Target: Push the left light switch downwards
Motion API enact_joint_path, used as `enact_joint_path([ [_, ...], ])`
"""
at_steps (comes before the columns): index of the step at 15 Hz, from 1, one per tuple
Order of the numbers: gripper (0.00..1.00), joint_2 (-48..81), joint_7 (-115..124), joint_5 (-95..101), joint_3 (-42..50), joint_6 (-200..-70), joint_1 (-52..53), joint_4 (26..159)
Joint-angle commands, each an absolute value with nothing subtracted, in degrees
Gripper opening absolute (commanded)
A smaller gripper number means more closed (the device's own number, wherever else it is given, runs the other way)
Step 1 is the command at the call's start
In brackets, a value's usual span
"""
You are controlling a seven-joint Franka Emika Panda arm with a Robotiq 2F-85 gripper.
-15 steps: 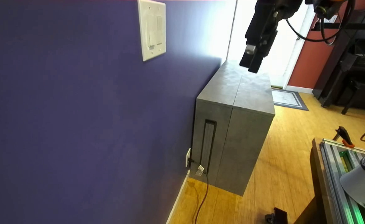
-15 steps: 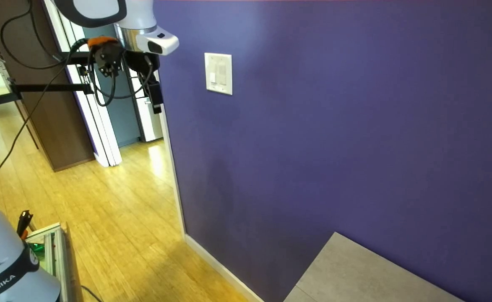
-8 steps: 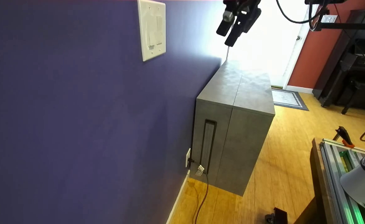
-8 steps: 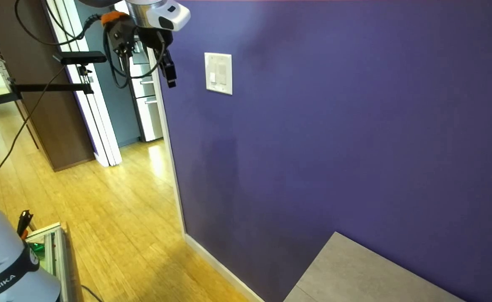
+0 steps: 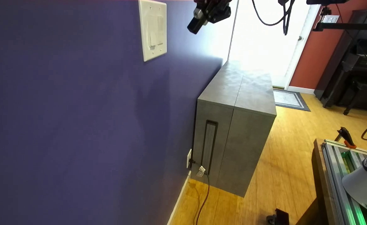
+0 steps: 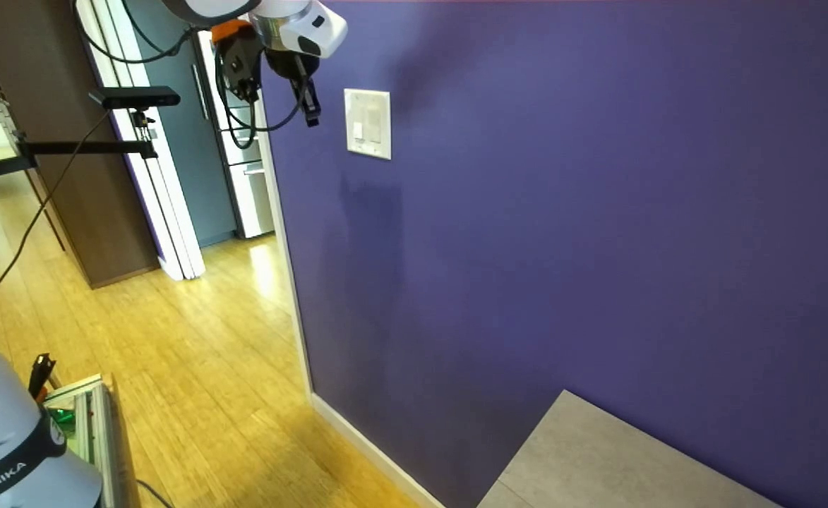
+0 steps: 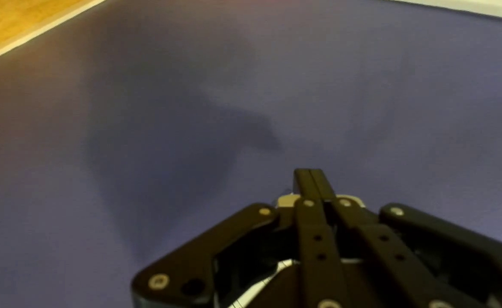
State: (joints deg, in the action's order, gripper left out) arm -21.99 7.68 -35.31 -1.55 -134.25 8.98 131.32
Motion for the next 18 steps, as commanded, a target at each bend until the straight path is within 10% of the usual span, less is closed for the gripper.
enact_joint_path([
  [1, 0.0, -17.6, 5.1, -39.4, -2.1, -138.5, 9.7, 128.7],
  [18, 0.0, -8.6, 2.7, -46.4, -4.1, -150.8, 9.2, 125.1],
])
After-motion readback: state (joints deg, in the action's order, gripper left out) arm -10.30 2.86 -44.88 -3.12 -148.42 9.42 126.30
